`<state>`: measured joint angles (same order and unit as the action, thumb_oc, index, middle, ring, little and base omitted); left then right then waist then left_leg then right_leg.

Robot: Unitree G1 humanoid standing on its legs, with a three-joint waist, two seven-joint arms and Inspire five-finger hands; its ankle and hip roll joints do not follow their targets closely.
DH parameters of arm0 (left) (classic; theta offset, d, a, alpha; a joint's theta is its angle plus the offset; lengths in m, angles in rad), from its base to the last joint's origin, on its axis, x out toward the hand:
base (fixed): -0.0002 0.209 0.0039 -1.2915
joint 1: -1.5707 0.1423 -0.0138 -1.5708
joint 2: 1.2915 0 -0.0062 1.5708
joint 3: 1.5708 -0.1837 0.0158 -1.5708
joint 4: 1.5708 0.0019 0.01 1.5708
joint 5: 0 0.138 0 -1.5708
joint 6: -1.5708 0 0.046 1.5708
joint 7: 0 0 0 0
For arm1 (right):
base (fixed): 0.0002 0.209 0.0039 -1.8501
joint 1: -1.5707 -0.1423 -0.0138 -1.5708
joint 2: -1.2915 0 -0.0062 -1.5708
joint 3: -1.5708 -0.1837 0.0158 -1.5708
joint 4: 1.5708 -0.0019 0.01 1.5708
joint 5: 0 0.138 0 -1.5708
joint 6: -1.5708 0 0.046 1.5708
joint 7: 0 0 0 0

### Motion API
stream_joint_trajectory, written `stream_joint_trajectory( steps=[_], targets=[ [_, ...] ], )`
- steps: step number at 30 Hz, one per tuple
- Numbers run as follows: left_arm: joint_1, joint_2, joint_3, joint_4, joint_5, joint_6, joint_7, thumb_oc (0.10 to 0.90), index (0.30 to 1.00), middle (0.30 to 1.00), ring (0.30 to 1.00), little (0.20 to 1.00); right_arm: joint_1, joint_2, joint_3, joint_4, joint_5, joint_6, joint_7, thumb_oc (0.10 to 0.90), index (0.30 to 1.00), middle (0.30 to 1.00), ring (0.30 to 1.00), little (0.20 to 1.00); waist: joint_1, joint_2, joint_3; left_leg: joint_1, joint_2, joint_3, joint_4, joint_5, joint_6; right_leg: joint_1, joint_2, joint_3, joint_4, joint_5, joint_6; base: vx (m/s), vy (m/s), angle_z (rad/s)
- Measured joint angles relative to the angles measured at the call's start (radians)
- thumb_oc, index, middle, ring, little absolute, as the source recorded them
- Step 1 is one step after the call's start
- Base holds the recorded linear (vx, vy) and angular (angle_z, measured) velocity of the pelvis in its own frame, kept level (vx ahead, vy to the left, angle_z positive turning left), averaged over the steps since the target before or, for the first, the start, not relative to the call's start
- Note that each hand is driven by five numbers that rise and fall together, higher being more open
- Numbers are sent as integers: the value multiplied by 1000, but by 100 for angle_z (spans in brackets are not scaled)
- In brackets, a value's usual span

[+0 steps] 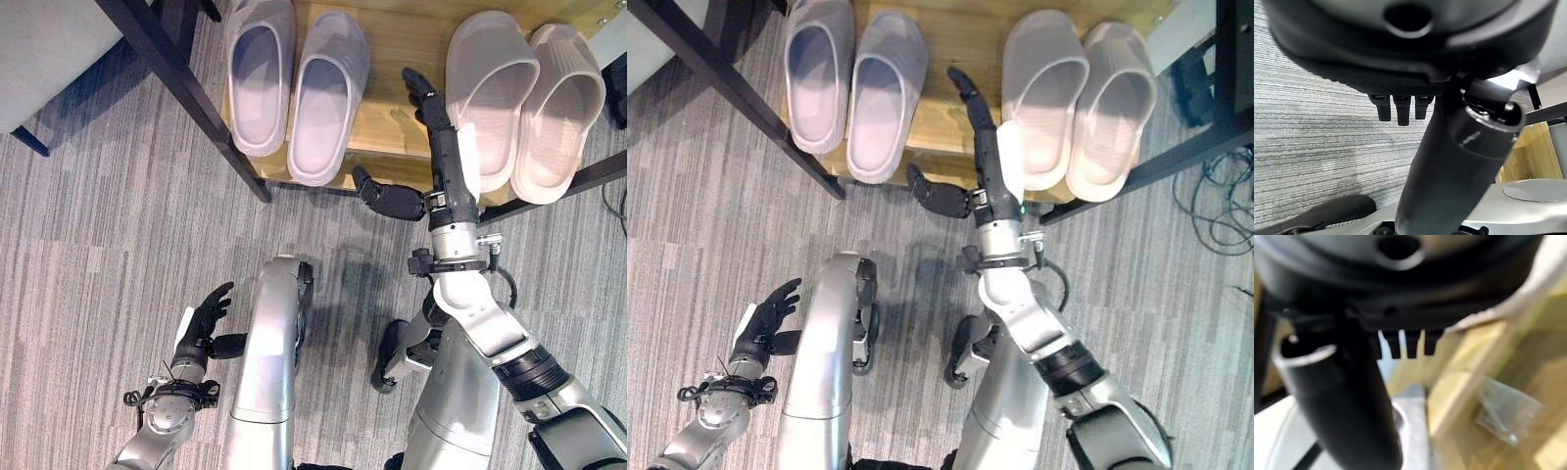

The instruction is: Arrange the slippers neatly on the shoe rack.

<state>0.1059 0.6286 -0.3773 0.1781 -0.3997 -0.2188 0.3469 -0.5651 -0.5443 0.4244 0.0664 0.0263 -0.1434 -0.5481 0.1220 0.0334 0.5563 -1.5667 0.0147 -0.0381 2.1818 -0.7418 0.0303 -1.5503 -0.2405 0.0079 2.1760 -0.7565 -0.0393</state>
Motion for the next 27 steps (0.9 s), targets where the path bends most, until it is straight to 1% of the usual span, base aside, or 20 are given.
stream_joint_trajectory(
  steps=[2, 5, 7, 10, 15, 17, 20, 27],
  targets=[
    [-2, 0, -5, 0, 0, 1, 13, 800, 900, 900, 900, 900, -6, 31, 5, 41, 36, 7, -1, 800, 900, 900, 900, 900, 18, 0, 0, 2, 3, 0, 0, -1, -2, 0, 5, 1, 0, 1, -3, 1, -13, -5],
    [-1, 0, -5, 11, 0, 4, 20, 800, 900, 900, 900, 900, -31, 57, 2, 47, 73, 11, -1, 800, 900, 900, 900, 900, 23, 2, 0, 5, 4, 1, -1, -1, -2, 0, 6, 2, 1, 1, -5, 0, 0, 0],
    [-1, 0, -5, 11, 0, 4, 20, 800, 900, 900, 900, 900, -39, 59, 2, 48, 75, 15, -1, 800, 900, 900, 900, 900, 28, 2, 0, 5, 3, 1, -1, -1, -2, 0, 6, 3, 2, 1, -5, 0, 0, 0],
    [-1, -5, -5, 14, 0, 4, 21, 800, 900, 900, 900, 900, -99, 87, 2, 113, 72, 26, -6, 800, 900, 900, 900, 900, 30, 3, 0, 5, -3, 3, -3, 0, -3, -1, 5, 5, 2, 1, -5, 0, 0, 0],
    [-2, -14, -6, 20, 0, 4, 20, 800, 900, 900, 900, 900, -142, 86, 1, 127, 60, 41, -25, 800, 900, 900, 900, 900, 31, 4, 0, 5, -10, 5, -8, 1, -6, -3, 1, 8, 3, 0, -5, 7, -11, 2],
    [-5, -15, -9, 19, 0, 4, 20, 800, 900, 900, 900, 900, -179, 85, 2, 167, 30, 57, -28, 800, 900, 900, 900, 900, 31, 5, 0, 5, -14, 8, -14, 3, -9, -4, -5, 11, 3, 0, -6, 8, -6, 6],
    [-6, -14, -11, 20, 0, 4, 20, 800, 900, 900, 900, 900, -203, 85, 4, 184, 21, 68, -40, 800, 900, 900, 900, 900, 39, 5, 0, 6, -16, 11, -20, 5, -13, -7, -6, 13, 2, 0, -7, 3, -3, 2],
    [-10, -15, -15, 22, -1, 4, 20, 800, 900, 900, 900, 900, -348, 83, 46, 338, 29, 85, -50, 800, 900, 900, 900, 900, 59, 10, -1, 9, -18, 6, -25, 10, -24, -4, -7, 9, 3, -1, -9, 0, 0, 0]
  ],
)
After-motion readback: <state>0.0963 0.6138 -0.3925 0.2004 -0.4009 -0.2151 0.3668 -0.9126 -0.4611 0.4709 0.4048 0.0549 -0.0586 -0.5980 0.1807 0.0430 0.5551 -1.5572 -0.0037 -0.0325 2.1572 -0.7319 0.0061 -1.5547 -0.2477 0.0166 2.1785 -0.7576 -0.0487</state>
